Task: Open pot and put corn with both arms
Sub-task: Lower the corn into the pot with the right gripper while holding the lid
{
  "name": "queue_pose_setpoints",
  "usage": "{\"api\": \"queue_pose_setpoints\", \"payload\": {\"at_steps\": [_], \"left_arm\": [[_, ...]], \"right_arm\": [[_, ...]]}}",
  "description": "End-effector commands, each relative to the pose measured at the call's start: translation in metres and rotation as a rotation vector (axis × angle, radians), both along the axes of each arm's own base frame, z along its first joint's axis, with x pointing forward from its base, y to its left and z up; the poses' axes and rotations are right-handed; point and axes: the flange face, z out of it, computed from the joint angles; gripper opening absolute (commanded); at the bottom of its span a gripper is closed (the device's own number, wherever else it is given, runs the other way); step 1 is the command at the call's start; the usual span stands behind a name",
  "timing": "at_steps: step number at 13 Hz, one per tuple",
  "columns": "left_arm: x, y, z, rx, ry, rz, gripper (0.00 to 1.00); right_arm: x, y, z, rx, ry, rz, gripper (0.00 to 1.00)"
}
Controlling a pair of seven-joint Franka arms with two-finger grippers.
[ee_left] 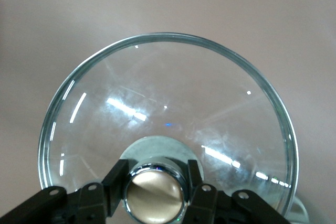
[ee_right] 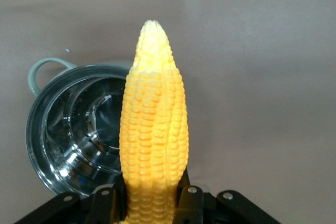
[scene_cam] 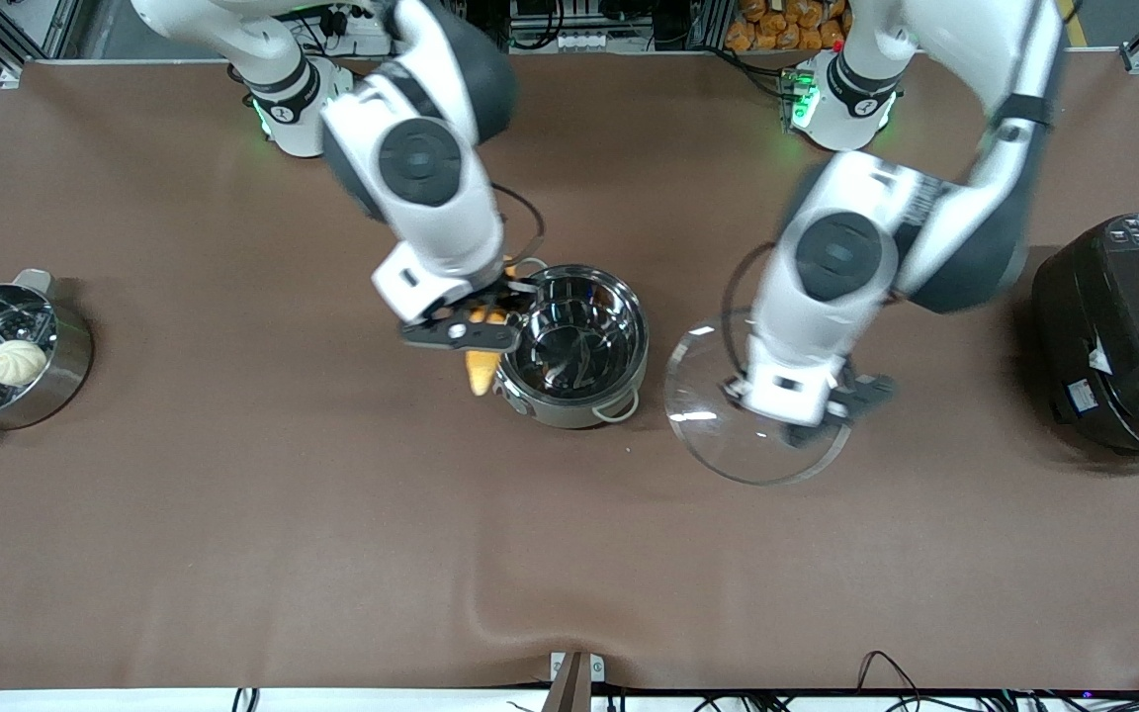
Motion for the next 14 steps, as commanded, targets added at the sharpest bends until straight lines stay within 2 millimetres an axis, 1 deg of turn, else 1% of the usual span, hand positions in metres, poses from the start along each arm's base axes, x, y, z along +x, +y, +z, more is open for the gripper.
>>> {"api": "queue_pose_setpoints", "payload": {"at_steps": [1, 2, 3, 5, 6, 7, 8, 9, 11, 14], "left_arm": [[0.015, 0.042, 0.002, 0.011, -0.007, 0.06, 0.0], [0.023, 0.059, -0.002, 0.008, -0.011, 0.086, 0.0], [0.028, 0.07, -0.008, 0.008, -0.009, 0.101, 0.0], [0.032, 0.076, -0.023, 0.007, -0.008, 0.116, 0.0], [0.033, 0.083, -0.032, 0.006, -0.004, 0.129, 0.0], [0.031, 0.086, -0.036, 0.005, 0.001, 0.137, 0.0], [0.027, 0.088, -0.04, 0.004, 0.012, 0.143, 0.0], [0.024, 0.094, -0.045, 0.006, 0.02, 0.151, 0.0], [0.013, 0.102, -0.051, 0.0, 0.0, 0.178, 0.0], [-0.015, 0.107, -0.066, -0.02, -0.051, 0.171, 0.0]], "right_arm": [[-0.003, 0.022, -0.017, -0.014, -0.045, -0.042, 0.0], [-0.005, 0.031, -0.027, -0.005, -0.056, -0.05, 0.0], [-0.005, 0.037, -0.036, 0.003, -0.065, -0.051, 0.0], [-0.009, 0.05, -0.057, 0.003, -0.071, -0.034, 0.0], [-0.011, 0.054, -0.069, -0.009, -0.071, -0.023, 0.0], [-0.015, 0.06, -0.076, -0.021, -0.073, -0.014, 0.0], [-0.016, 0.064, -0.084, -0.022, -0.076, -0.01, 0.0], [-0.022, 0.073, -0.093, -0.019, -0.079, 0.006, 0.0], [-0.03, 0.083, -0.107, -0.021, -0.077, 0.022, 0.0], [-0.032, 0.084, -0.111, -0.025, -0.073, 0.025, 0.0]]}}
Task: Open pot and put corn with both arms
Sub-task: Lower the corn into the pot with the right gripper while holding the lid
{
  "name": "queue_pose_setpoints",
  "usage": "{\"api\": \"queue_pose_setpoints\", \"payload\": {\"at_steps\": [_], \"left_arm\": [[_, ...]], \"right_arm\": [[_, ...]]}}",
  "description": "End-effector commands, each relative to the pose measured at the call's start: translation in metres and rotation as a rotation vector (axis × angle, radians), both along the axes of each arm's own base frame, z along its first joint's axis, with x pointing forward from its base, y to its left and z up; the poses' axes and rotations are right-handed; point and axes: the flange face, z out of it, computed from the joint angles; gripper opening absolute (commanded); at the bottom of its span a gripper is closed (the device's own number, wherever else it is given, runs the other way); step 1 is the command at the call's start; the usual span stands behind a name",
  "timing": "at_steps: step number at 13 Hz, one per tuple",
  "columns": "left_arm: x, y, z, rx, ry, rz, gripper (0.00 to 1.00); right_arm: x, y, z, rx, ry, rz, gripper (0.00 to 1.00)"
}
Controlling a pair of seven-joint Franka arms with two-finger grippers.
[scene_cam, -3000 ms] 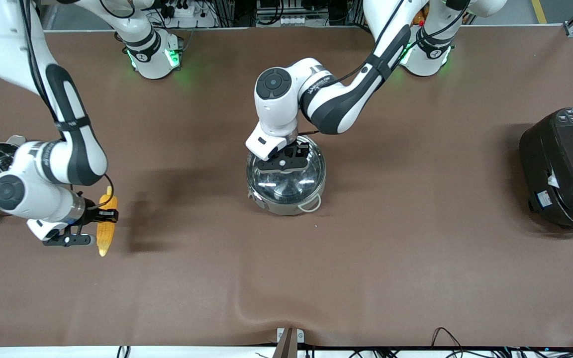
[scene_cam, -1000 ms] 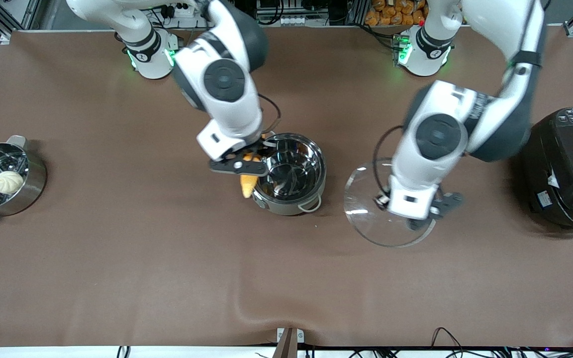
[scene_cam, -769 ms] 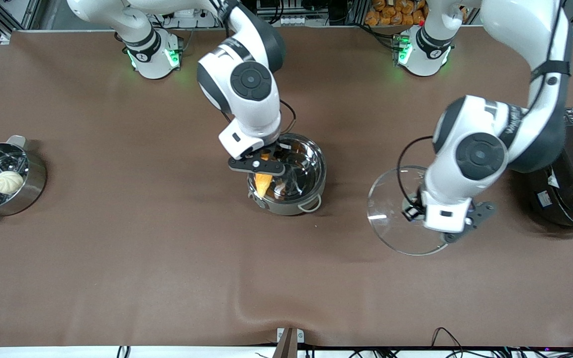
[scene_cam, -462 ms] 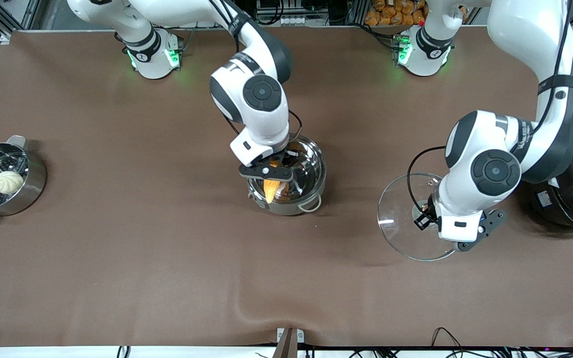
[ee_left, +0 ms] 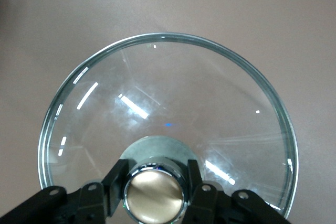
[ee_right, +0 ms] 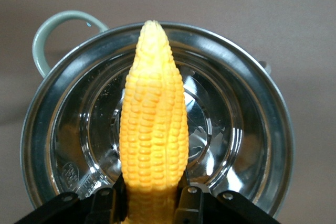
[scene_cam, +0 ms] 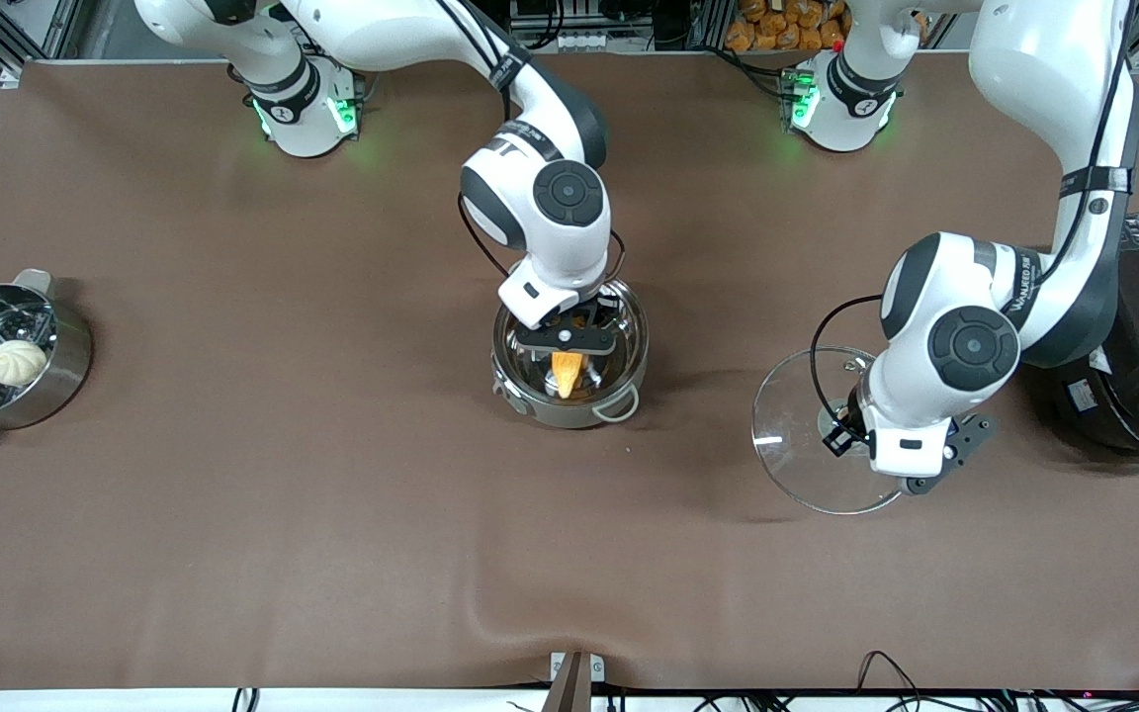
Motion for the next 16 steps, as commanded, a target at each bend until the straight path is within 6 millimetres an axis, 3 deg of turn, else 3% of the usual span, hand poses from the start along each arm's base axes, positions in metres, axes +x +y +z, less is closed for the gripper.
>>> {"api": "queue_pose_setpoints", "payload": {"at_steps": [1, 2, 5, 8, 12, 13, 16], "left_arm": [[-0.038, 0.006, 0.003, 0.0, -0.044, 0.007, 0.0], [-0.041, 0.005, -0.004, 0.0, -0.04, 0.009, 0.0], [-0.044, 0.005, -0.023, 0.002, -0.017, 0.007, 0.0], [-0.047, -0.003, -0.049, -0.014, -0.024, -0.005, 0.0], [-0.058, -0.034, -0.078, -0.013, 0.011, -0.037, 0.0], [-0.063, -0.048, -0.088, -0.011, 0.024, -0.055, 0.0], [-0.071, -0.066, -0.103, -0.009, 0.04, -0.056, 0.0]], "right_arm": [[0.001, 0.0, 0.002, -0.009, -0.019, -0.014, 0.0], [0.0, 0.0, 0.001, -0.01, -0.018, -0.012, 0.08], [0.0, 0.002, -0.012, -0.01, -0.018, -0.007, 0.45], [0.002, 0.001, -0.018, -0.006, -0.031, -0.005, 1.0], [0.008, -0.004, -0.007, -0.025, -0.073, 0.012, 1.0], [0.016, -0.012, 0.006, -0.005, -0.075, -0.006, 1.0], [0.059, -0.076, 0.078, 0.043, -0.1, -0.121, 1.0]]}}
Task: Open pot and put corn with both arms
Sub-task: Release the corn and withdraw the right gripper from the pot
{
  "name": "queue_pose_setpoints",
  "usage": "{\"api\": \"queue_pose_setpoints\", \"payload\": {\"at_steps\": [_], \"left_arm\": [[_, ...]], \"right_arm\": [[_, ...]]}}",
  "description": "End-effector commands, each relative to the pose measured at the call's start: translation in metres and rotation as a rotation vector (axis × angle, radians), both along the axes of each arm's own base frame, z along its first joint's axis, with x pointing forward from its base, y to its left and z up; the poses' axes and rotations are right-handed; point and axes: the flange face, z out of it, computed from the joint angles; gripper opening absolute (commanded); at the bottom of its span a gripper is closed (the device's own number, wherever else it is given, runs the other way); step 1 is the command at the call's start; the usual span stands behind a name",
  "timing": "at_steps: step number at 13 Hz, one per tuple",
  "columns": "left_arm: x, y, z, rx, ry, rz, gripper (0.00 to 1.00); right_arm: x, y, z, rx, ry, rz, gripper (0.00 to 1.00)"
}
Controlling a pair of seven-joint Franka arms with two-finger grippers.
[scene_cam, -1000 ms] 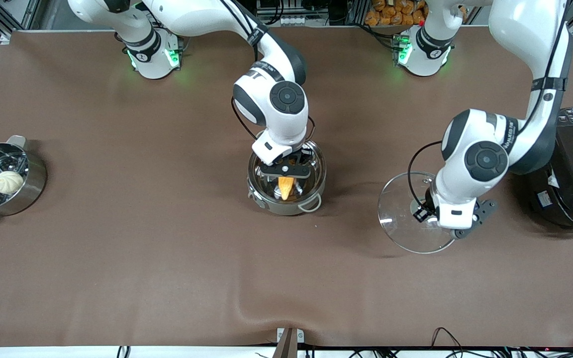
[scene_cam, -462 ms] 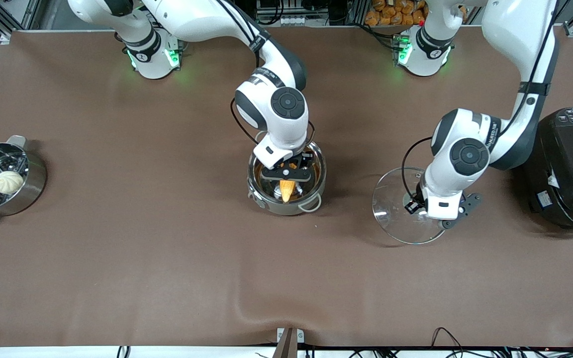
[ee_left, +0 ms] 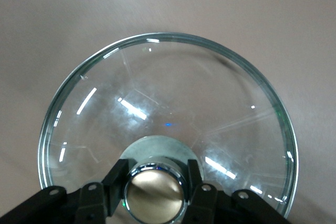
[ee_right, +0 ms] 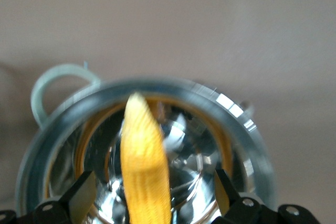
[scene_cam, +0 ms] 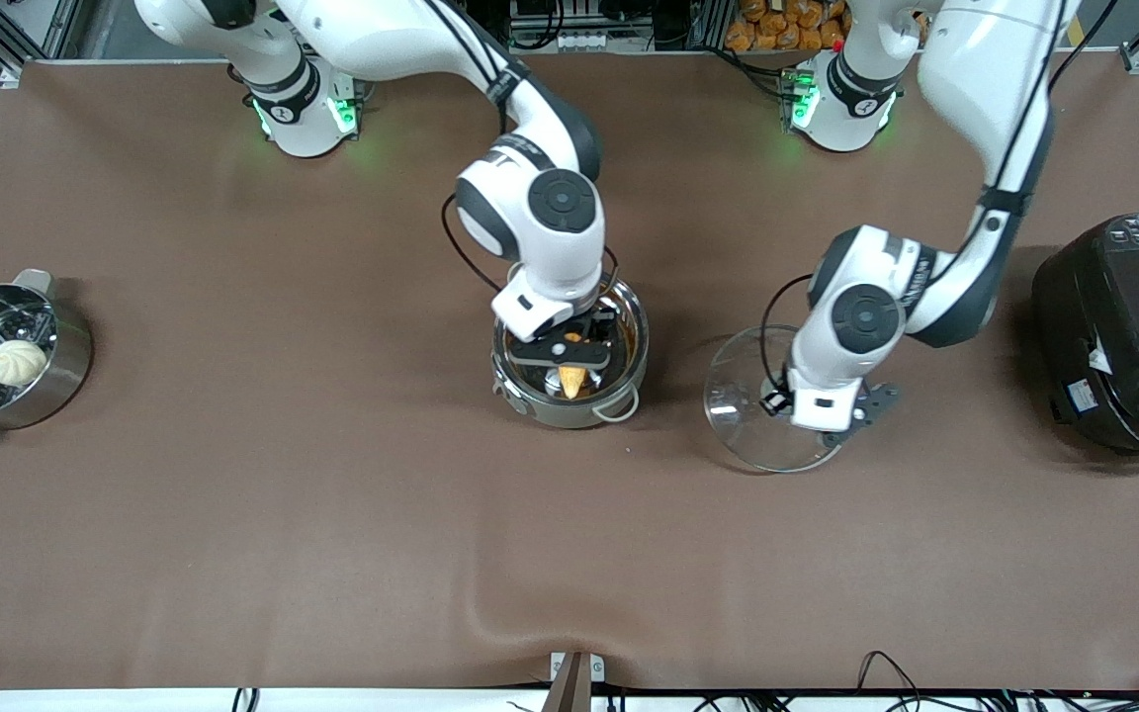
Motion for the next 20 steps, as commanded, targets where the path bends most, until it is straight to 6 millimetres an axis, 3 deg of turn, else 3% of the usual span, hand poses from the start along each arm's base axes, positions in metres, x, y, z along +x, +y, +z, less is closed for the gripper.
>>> {"api": "queue_pose_setpoints", "payload": {"at_steps": [1, 2, 5, 7, 9, 10, 12, 14, 15, 16, 17, 20], "left_arm": [[-0.005, -0.012, -0.003, 0.006, -0.007, -0.003, 0.0], [-0.01, -0.021, -0.005, 0.008, -0.003, -0.012, 0.0], [-0.016, -0.027, -0.016, 0.015, 0.013, 0.004, 0.0], [-0.017, -0.028, -0.025, 0.018, 0.025, 0.004, 0.0], [-0.016, -0.025, -0.029, 0.024, 0.03, 0.004, 0.0], [-0.017, -0.024, -0.034, 0.027, 0.037, 0.004, 0.0], [-0.017, -0.022, -0.041, 0.031, 0.045, 0.005, 0.0], [-0.017, -0.021, -0.043, 0.032, 0.048, 0.007, 0.0], [-0.015, -0.017, -0.042, 0.032, 0.046, 0.012, 0.0], [-0.015, -0.017, -0.042, 0.033, 0.049, 0.012, 0.39], [-0.017, -0.018, -0.042, 0.036, 0.052, 0.008, 0.99], [-0.014, -0.017, -0.033, 0.035, 0.042, 0.01, 1.0]], "right_arm": [[0.031, -0.066, 0.076, 0.059, -0.021, -0.106, 1.0], [0.03, -0.084, 0.101, 0.065, -0.028, -0.121, 1.0], [0.046, -0.196, 0.179, 0.086, 0.018, -0.123, 1.0], [0.051, -0.293, 0.226, 0.139, 0.061, -0.066, 1.0], [0.045, -0.376, 0.264, 0.122, 0.042, -0.01, 1.0], [0.042, -0.415, 0.276, 0.111, 0.024, 0.038, 1.0], [0.035, -0.477, 0.281, 0.025, 0.007, 0.155, 1.0], [0.032, -0.529, 0.267, -0.007, 0.014, 0.164, 1.0], [0.029, -0.544, 0.258, -0.012, 0.006, 0.146, 1.0], [0.026, -0.559, 0.251, -0.004, 0.004, 0.122, 1.0], [0.022, -0.578, 0.252, 0.005, 0.0, 0.091, 1.0], [0.011, -0.581, 0.261, 0.006, 0.021, 0.102, 1.0]]}}
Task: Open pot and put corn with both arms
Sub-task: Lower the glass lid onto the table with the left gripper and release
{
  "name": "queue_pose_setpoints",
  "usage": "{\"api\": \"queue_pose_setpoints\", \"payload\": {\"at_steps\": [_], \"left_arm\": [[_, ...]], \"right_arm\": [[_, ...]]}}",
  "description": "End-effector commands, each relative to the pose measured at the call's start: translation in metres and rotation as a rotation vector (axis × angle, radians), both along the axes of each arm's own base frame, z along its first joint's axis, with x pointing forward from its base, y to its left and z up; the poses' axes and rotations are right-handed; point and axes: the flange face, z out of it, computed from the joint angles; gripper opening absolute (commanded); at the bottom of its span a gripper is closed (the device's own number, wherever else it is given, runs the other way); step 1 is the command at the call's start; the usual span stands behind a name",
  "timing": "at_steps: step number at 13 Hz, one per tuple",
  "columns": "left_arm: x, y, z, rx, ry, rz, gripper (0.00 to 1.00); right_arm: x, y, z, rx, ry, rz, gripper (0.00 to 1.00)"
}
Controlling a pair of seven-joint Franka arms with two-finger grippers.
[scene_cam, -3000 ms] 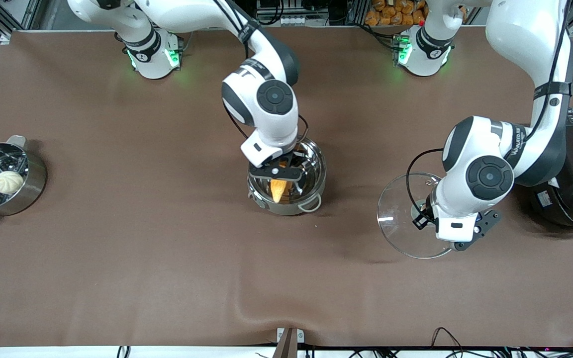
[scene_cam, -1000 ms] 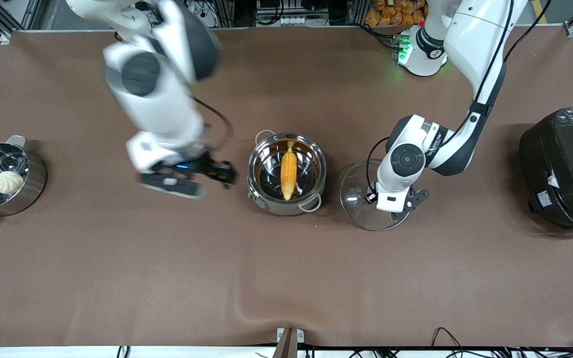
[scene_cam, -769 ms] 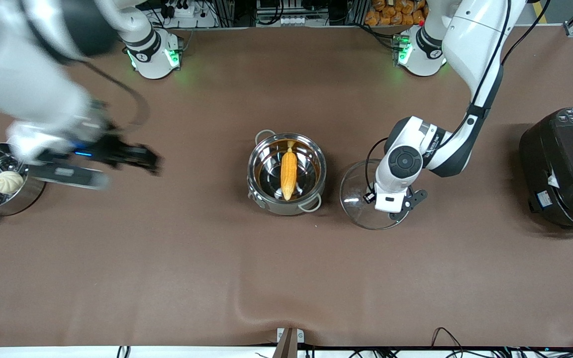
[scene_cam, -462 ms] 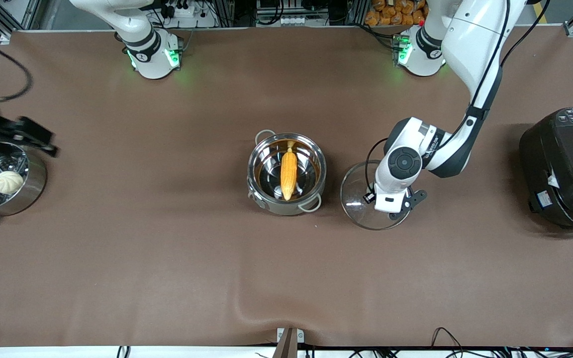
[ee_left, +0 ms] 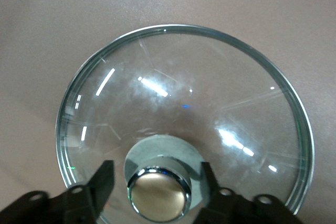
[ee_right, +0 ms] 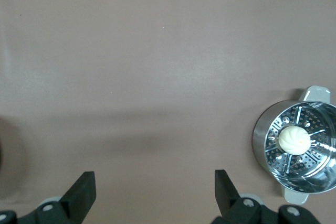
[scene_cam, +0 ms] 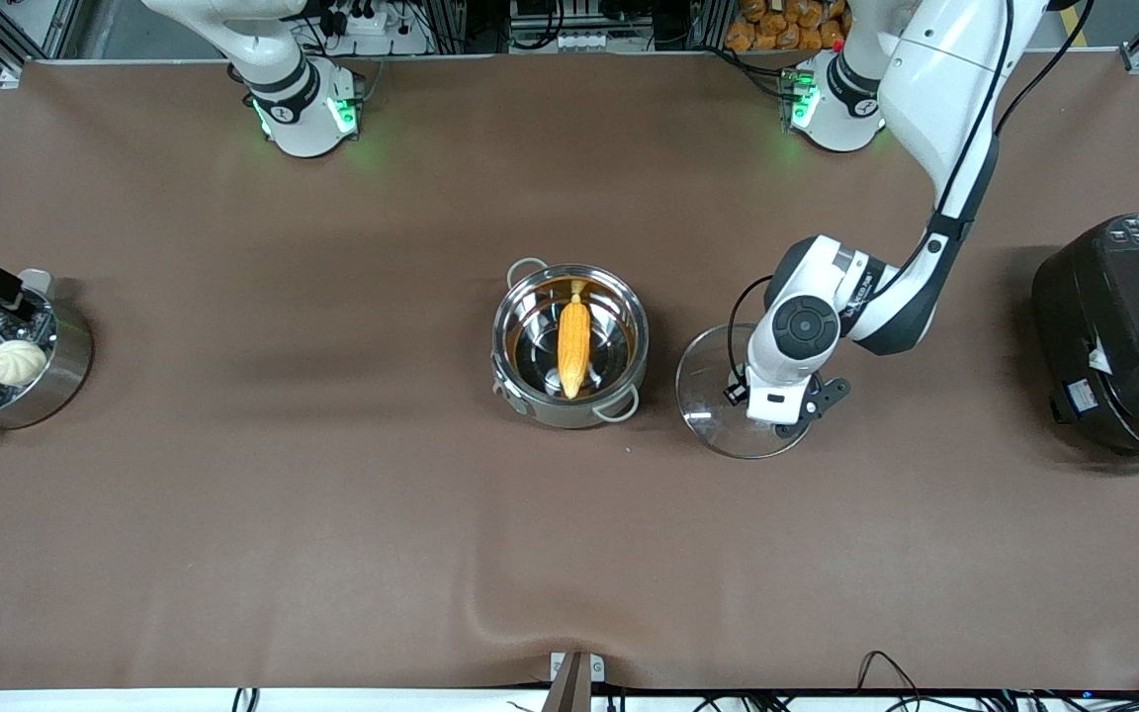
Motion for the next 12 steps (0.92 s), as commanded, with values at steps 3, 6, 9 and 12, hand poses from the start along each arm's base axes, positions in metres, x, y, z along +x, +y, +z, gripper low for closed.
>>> {"api": "queue_pose_setpoints", "payload": {"at_steps": [3, 6, 9, 12], "left_arm": [[0.013, 0.011, 0.05, 0.007, -0.072, 0.016, 1.0], [0.021, 0.032, 0.118, -0.003, -0.151, -0.002, 1.0], [0.009, 0.039, 0.195, 0.008, -0.189, -0.176, 1.0], [0.0, 0.057, 0.245, 0.015, -0.209, -0.259, 1.0]], "right_arm": [[-0.02, 0.007, 0.007, 0.004, 0.029, 0.022, 1.0], [-0.021, 0.007, 0.005, -0.003, 0.044, 0.024, 1.0], [-0.023, 0.011, 0.009, 0.003, 0.037, 0.028, 1.0], [-0.022, 0.021, 0.01, 0.004, 0.035, 0.041, 1.0]]}}
